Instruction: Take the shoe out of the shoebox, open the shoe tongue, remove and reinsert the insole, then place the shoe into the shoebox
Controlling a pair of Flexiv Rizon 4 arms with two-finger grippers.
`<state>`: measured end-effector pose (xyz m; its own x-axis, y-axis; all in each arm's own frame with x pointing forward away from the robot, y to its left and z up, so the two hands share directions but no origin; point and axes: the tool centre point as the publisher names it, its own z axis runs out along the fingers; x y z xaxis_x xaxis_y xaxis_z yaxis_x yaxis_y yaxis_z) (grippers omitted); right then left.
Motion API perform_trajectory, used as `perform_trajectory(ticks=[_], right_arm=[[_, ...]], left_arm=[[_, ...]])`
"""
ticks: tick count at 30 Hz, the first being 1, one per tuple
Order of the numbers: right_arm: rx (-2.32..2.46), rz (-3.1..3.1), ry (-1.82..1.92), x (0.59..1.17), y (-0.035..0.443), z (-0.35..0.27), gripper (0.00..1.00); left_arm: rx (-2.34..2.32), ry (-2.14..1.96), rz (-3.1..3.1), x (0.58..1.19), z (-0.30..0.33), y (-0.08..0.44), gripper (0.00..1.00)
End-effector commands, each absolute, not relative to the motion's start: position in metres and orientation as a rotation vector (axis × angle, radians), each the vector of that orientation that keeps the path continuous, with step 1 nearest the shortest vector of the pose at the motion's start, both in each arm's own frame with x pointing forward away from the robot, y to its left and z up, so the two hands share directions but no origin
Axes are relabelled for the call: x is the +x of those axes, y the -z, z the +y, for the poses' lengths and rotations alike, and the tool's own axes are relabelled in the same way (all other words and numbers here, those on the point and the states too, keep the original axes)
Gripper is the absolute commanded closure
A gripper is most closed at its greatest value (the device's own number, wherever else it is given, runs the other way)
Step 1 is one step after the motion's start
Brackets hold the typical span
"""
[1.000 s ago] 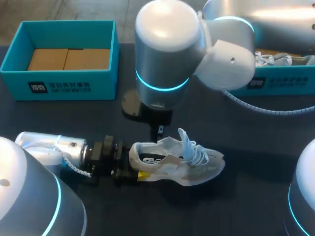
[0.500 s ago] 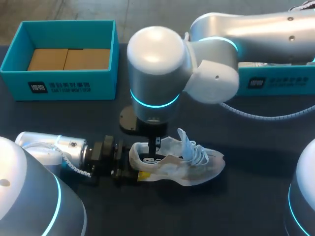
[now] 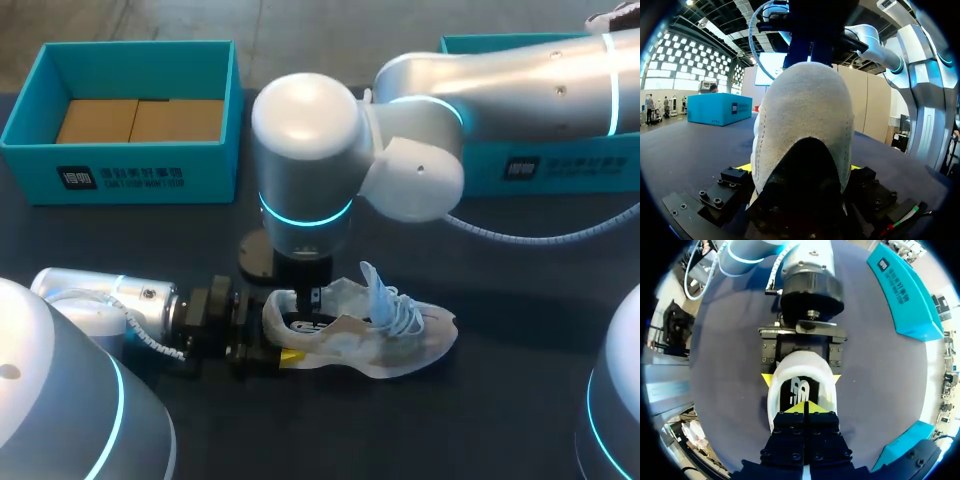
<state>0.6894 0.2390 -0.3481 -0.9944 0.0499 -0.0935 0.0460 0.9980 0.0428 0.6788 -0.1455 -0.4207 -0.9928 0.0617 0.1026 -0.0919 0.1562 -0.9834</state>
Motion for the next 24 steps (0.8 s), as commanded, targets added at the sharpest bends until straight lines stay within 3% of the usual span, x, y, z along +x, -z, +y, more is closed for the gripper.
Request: perform_trajectory(ticks=[1, 24], right_arm=[[0.065, 3.048, -0.079, 0.688, 0.358, 0.236, 1.0], [0.176, 3.078, -0.037, 0.69, 0.392, 0.21, 1.0]], left_arm=[[0.032, -1.966, -2.298, 0.678, -0.143, 0.424, 1.0], [0.032, -1.966, -2.298, 0.678, -0.143, 0.424, 1.0]])
